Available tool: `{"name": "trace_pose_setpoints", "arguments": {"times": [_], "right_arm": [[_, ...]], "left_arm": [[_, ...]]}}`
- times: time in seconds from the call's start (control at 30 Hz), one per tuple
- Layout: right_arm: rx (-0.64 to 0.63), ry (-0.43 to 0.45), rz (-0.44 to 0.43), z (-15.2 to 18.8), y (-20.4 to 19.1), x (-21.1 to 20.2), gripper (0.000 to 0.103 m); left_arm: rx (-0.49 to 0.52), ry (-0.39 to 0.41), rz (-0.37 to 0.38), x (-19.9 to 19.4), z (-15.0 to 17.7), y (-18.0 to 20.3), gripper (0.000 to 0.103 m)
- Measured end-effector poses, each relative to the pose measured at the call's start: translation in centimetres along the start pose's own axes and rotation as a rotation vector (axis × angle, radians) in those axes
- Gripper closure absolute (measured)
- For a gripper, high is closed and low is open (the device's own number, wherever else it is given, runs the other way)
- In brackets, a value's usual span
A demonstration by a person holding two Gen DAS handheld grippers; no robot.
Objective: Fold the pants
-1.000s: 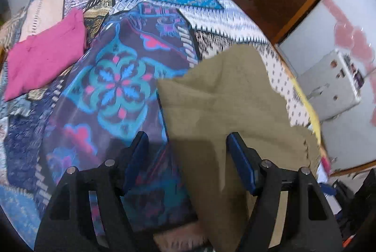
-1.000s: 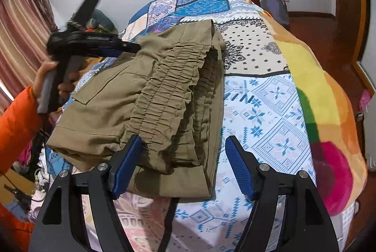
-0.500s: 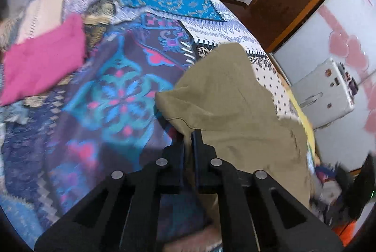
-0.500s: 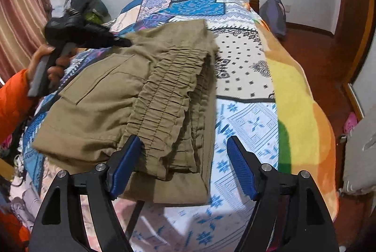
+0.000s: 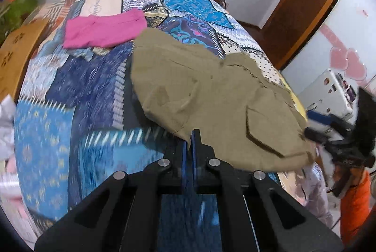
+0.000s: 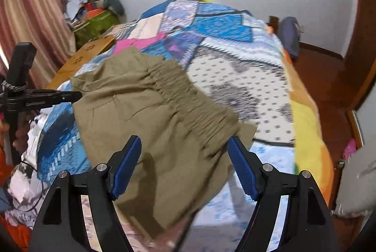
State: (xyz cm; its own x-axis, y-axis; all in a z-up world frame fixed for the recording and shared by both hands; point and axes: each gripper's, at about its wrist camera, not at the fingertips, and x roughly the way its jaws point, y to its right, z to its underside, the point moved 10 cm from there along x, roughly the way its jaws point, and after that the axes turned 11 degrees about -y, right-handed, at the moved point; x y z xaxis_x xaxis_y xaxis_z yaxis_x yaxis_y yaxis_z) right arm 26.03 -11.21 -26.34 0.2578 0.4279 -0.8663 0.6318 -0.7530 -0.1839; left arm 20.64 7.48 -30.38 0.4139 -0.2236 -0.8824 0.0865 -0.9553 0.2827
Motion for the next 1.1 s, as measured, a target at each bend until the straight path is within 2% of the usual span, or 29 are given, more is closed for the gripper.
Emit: {"name": "trace_pose_setpoints", "arguments": {"times": [0.07,0.2,0.3,0.43,0.5,0.57,0.63,0.7,0.83,0.9,0.97,1.1], "right_arm": [[-0.01,-0.027,-0.02,1.1,-1.4,0.9,0.03],[-0.014,-0.019,0.002,2.6,-2.2,1.1,0.03],[0.002,-0.017,0.016,2.9,-1.7,1.1,0.031],[-0.02,-0.03,0.095,3.2,-0.3,1.9,0.031],[0.001,-0.016,0.102,3.2,0.7,2.2,0.033],[0.026,-0.004,0.101,3.0,1.5,2.4,0.032],[0.065,0.013,0.14,2.7,2.7,2.3,0.032],[0.068,0.013,0.14,2.6,3.1,2.4,0.032],[0.053,-0.001,0.148,2.1,3.2,2.1,0.032],[0.054,0.001,0.132,2.0,3.1,1.7,0.032],[0.062,0.02,0.108,1.6,3.1,1.2,0.033],[0.061,0.037,0.047,0.7,2.8,1.5,0.048]], "left_arm": [[0.025,0.007,-0.021,-0.7,1.1,-0.2,0.098],[0.059,-0.016,-0.052,-0.6,2.6,-0.6,0.095],[0.05,-0.029,-0.083,-0.5,3.1,-1.5,0.087],[0.059,-0.037,-0.102,-0.3,3.5,-2.2,0.082],[0.067,-0.044,-0.145,-0.1,3.4,-2.8,0.079],[0.053,-0.054,-0.145,0.0,3.3,-3.4,0.078],[0.03,-0.047,-0.152,-0.1,3.2,-3.8,0.076],[0.014,-0.033,-0.183,-0.3,3.1,-4.3,0.071],[0.001,-0.009,-0.259,-1.6,3.1,-5.2,0.071],[0.023,0.009,-0.235,-2.7,2.7,-4.7,0.071],[0.089,0.03,-0.206,-3.6,1.8,-3.1,0.071],[0.185,0.052,-0.173,-3.8,-0.7,0.5,0.071]]}}
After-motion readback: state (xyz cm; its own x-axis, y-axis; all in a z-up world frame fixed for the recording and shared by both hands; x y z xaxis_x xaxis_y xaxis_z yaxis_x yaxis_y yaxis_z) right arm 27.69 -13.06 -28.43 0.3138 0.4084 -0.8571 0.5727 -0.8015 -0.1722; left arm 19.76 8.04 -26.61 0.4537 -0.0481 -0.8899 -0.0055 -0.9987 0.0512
